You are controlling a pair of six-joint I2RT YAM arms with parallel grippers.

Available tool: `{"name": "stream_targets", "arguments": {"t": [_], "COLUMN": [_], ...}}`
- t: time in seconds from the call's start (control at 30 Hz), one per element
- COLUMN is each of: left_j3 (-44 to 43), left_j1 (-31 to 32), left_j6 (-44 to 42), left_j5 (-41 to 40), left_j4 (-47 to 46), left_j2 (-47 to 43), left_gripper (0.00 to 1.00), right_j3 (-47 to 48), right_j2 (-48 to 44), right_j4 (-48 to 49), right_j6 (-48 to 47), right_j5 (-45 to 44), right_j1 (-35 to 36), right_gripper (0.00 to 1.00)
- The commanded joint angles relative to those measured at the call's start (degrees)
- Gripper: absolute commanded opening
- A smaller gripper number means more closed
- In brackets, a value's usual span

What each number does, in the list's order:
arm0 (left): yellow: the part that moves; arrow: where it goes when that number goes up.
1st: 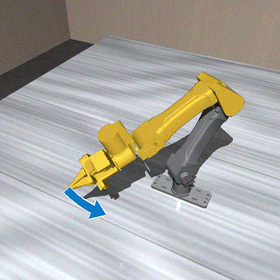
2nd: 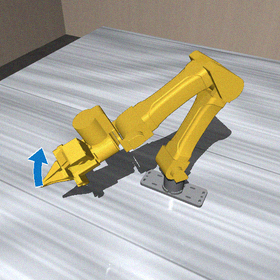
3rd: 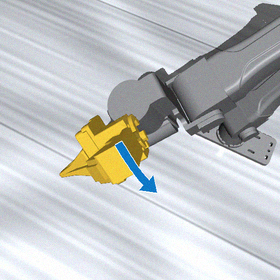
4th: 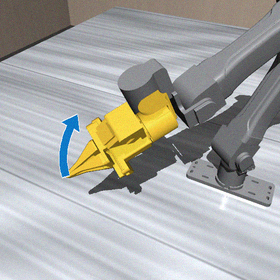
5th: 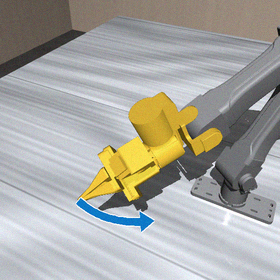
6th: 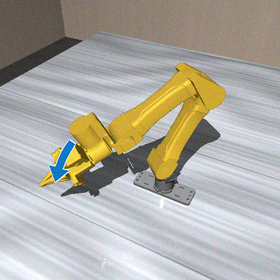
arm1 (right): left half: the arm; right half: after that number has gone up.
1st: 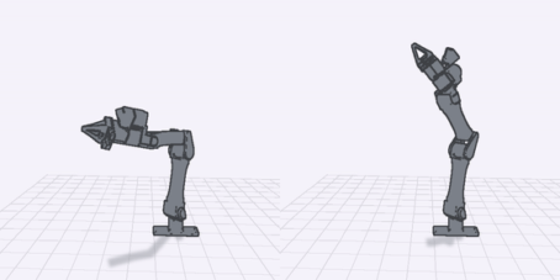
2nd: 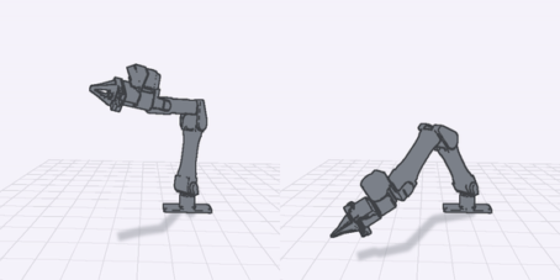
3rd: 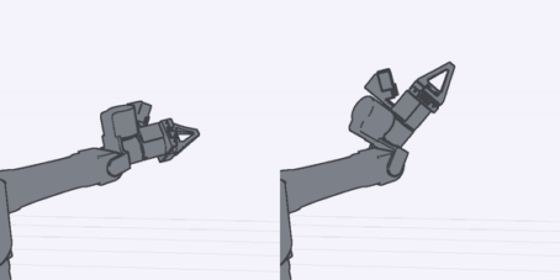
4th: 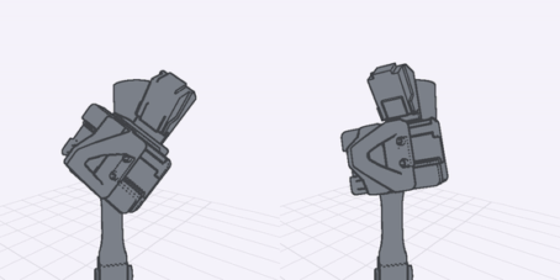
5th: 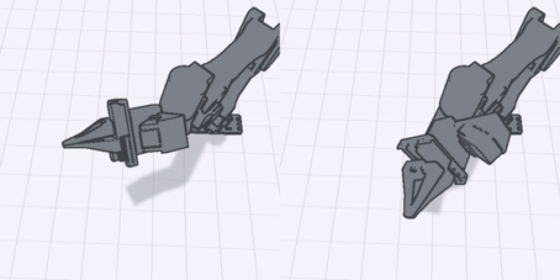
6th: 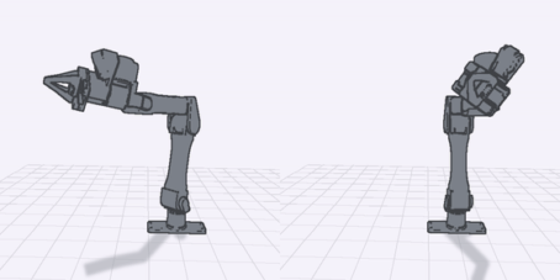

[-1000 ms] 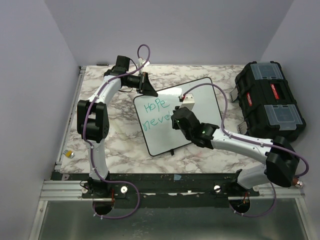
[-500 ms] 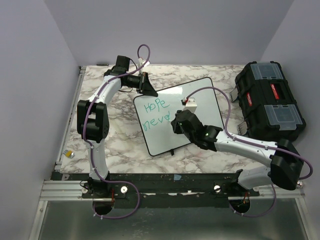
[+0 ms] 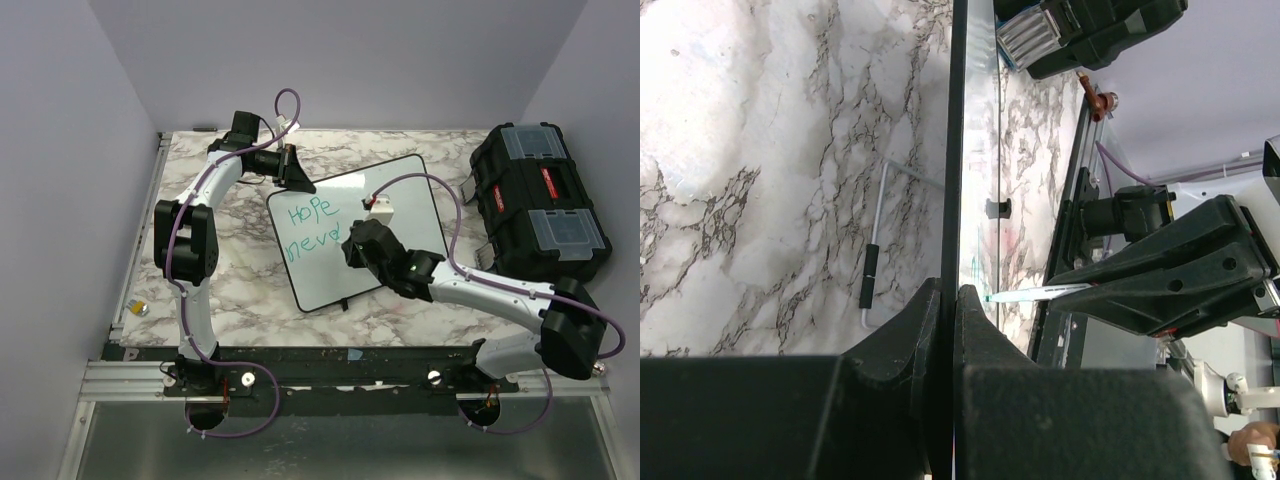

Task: Write a sentence on the whiteboard

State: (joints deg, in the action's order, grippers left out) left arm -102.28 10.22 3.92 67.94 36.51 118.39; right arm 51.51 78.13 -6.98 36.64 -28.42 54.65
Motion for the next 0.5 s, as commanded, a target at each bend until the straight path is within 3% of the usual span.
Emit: {"name": "stream_targets", "arguments": {"t": [0.0, 0.47], "left_j3": [-0.82, -1.00], "left_j1": [-0.02, -0.02], "left_j6": [-3.22, -3.13], "left_j5": [-4.13, -4.05], "left_j4": [-2.59, -2.59], "left_j2": [-1.98, -1.85], "left_gripper": [0.00, 0.00], "right_j3": [2.14, 6.05], "right_j2": [2.18, 5.20], "right_j4": [-4.52, -4.48], "right_j6": [-0.87, -3.86], "right_j5": [-3.81, -7.33], "right_j1": [-0.27, -0.28], "right_gripper": [0.01, 0.01]}}
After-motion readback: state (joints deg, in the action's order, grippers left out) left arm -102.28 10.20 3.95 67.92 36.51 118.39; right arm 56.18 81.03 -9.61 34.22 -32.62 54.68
